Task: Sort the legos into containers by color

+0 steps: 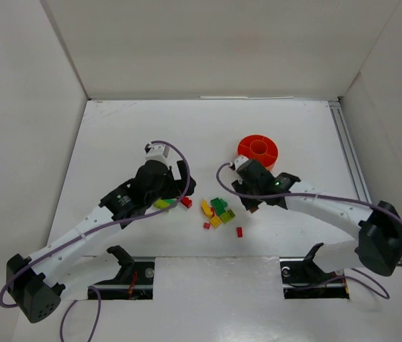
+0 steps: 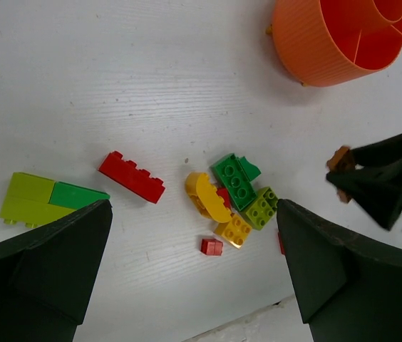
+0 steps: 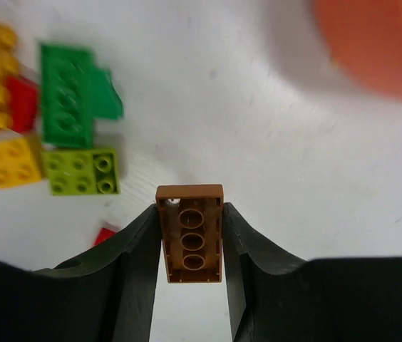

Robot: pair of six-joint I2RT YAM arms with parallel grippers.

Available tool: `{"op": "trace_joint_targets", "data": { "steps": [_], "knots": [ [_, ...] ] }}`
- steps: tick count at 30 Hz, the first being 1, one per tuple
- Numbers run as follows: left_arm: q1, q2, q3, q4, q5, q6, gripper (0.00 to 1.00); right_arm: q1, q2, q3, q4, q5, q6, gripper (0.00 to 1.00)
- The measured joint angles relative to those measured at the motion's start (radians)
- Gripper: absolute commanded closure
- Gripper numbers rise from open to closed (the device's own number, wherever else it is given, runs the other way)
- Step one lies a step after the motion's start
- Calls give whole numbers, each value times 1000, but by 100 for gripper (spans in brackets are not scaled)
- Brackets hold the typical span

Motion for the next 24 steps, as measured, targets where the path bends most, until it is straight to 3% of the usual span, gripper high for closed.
{"op": "trace_joint_targets", "data": {
  "steps": [9,18,24],
  "knots": [
    [3,69,69,20,-8,40,0,-275,-153,139,311,-192,-326,67],
    [26,197,187,52,-15,105,0,-432,108,259,484,-403,-512,69],
    [98,253,210,64,37,140,0,-476,152,264,507,-480,-546,69]
  ]
}}
